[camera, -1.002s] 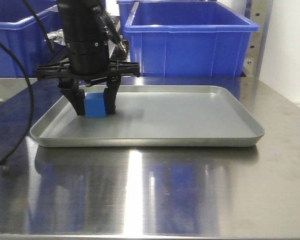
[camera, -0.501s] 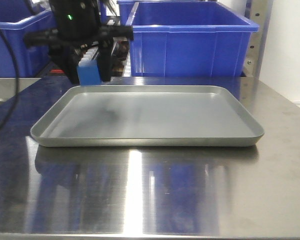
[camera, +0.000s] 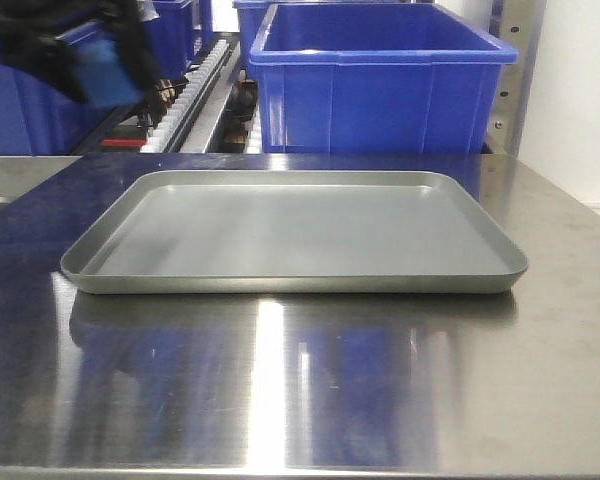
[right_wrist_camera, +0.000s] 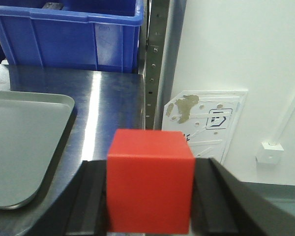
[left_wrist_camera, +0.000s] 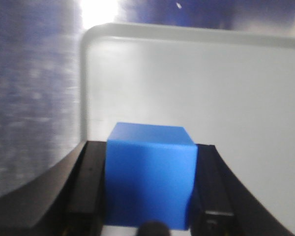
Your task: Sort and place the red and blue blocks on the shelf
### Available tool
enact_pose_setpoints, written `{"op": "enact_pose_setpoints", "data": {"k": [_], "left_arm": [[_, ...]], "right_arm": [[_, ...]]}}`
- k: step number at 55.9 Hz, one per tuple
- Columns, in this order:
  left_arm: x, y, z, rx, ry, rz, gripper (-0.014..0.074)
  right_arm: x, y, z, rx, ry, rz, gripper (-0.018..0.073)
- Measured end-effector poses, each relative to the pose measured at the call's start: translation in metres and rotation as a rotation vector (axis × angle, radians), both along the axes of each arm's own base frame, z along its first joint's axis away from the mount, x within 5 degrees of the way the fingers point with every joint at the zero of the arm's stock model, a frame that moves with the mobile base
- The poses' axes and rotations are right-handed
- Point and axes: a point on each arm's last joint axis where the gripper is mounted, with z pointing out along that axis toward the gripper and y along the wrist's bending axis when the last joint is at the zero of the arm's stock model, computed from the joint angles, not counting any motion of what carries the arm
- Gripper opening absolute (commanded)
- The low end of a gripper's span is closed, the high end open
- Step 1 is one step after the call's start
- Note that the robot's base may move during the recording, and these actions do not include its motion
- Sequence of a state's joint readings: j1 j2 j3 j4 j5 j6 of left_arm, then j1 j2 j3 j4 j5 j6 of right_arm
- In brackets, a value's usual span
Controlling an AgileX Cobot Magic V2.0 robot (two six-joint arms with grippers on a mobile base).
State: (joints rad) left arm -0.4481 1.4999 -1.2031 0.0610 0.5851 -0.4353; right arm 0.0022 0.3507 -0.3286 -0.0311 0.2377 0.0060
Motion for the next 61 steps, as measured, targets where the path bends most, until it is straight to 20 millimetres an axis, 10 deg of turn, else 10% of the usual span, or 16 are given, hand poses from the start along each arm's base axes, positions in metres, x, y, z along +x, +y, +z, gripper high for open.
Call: {"op": "enact_pose_setpoints", "data": {"k": [28, 61], "left_arm": [[-0.11, 0.089, -0.002, 0.041, -0.377, -0.002, 0.0239], [-0.208, 0.124, -0.022, 0.082, -0.733, 0.065, 0.0234]], "right_arm": [[0.0, 0.0, 0.0, -0.006, 0.0, 0.001, 0.0383], [0.0, 0.0, 0.0, -0.006, 0.0, 0.001, 0.0383]]}}
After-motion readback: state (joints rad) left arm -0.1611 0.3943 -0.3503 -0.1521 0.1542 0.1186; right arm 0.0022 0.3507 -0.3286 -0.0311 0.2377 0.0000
